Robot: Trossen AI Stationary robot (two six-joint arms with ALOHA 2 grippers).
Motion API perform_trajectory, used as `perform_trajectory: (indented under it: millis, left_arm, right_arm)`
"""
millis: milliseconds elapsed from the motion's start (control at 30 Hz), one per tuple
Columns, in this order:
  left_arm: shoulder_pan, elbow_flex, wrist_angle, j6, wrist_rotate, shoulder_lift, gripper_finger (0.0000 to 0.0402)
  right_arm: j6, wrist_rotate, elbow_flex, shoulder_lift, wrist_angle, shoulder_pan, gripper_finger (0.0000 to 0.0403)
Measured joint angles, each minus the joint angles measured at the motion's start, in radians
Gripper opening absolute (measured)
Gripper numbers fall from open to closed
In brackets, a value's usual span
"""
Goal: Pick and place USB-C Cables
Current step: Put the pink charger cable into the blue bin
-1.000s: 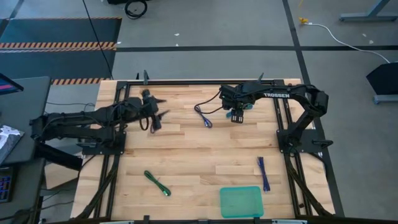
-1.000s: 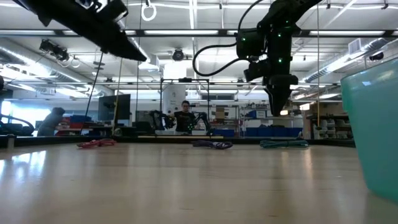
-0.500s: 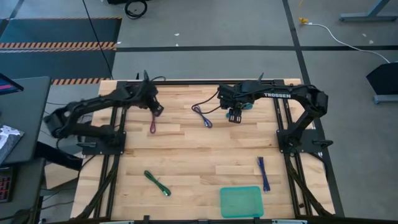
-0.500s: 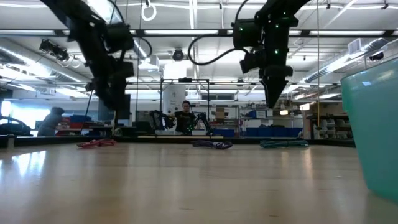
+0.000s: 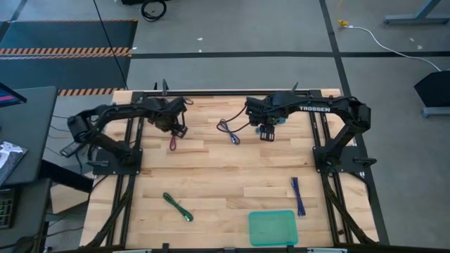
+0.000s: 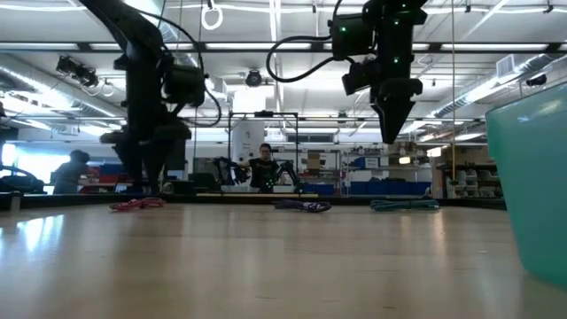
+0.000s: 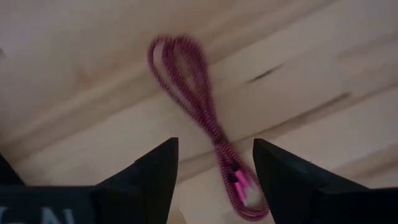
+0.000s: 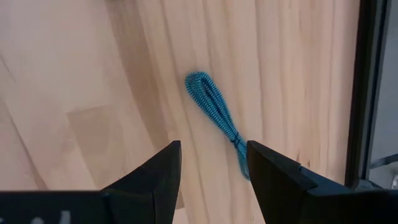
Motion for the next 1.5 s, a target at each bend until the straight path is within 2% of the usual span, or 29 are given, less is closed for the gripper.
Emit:
perform_trajectory:
  millis: [133, 333, 467, 633, 933, 1033, 1200, 1400, 1500]
  left_arm:
    - [0.000, -0.034, 0.044, -0.054, -0.041, 0.053, 0.0222]
    - [-0.022, -0.063, 0.162, -0.083, -0.040, 0.097, 0.0224]
    - [-0.041, -0.063, 0.177, -0.082, -0.044, 0.111, 0.0218]
    - [-0.061, -0.063, 0.183, -0.089, -0.048, 0.112, 0.0164]
    - [-0.079, -0.056, 0.184, -0.024, -0.042, 0.109, 0.0022]
    - [-0.085, -0.036, 0.185, 0.026, -0.045, 0.090, 0.0019]
    - [-0.129, 0.022, 0.346, 0.158, -0.015, -0.018, 0.0021]
    - [-0.240, 0.030, 0.733, 0.238, 0.073, -0.214, 0.0018]
    - [-0.313, 0.030, 0.886, 0.288, 0.088, -0.276, 0.0019]
  right_arm:
    - [-0.002, 0.000, 0.000, 0.000, -0.019, 0.016, 0.0187]
    - [-0.005, 0.000, 0.000, 0.000, -0.047, 0.041, 0.0187]
    - [-0.005, 0.000, 0.000, 0.000, -0.049, 0.053, 0.0187]
    - [-0.004, 0.000, 0.000, 0.000, -0.054, 0.066, 0.0187]
    - [0.030, 0.002, 0.000, 0.000, -0.079, 0.075, 0.0187]
    - [0.036, 0.017, 0.000, -0.010, -0.080, 0.075, 0.0187]
    - [0.039, -0.030, 0.000, -0.116, -0.003, 0.078, 0.0187]
    - [0.092, -0.206, 0.000, -0.351, 0.308, 0.080, 0.0187]
    - [0.120, -0.248, 0.000, -0.447, 0.456, 0.098, 0.0187]
